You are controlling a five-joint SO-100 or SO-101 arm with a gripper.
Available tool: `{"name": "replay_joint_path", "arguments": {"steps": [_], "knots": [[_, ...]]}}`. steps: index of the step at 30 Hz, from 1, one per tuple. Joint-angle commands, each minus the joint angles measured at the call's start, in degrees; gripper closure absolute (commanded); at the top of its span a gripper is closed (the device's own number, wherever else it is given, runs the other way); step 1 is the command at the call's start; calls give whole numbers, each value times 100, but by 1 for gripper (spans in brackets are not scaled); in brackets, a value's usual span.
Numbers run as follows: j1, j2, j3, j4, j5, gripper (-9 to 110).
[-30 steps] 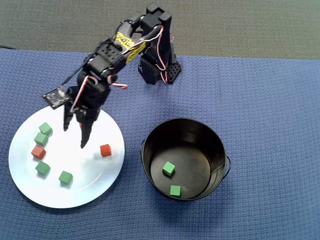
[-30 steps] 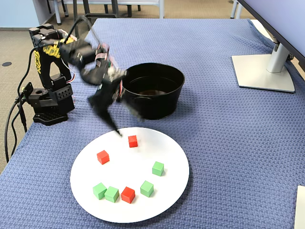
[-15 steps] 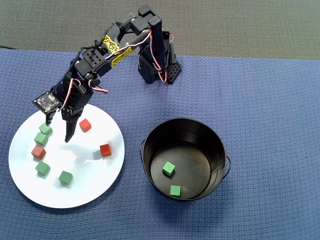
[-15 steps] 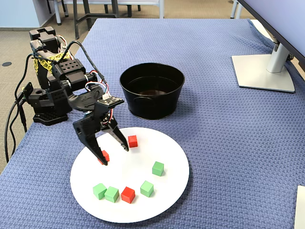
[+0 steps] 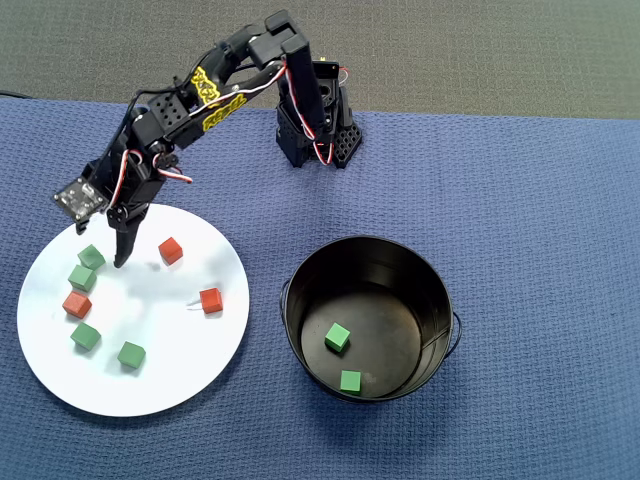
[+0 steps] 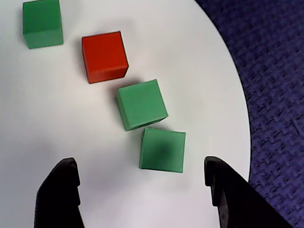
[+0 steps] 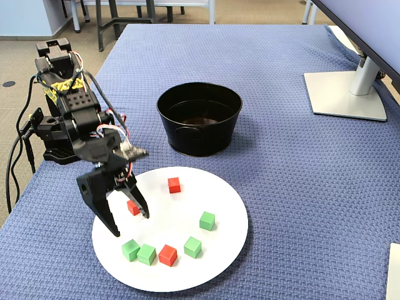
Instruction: Pick up the green cubes from the white plate and place them in the black recipient
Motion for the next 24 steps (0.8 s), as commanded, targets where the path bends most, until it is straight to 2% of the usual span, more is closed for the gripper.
{"name": "replay_joint_path", "arguments": {"steps": [1,24], "knots": [[132,-114,-492,-202,-70,74],[132,-1151,-976,-492,79,80]]}}
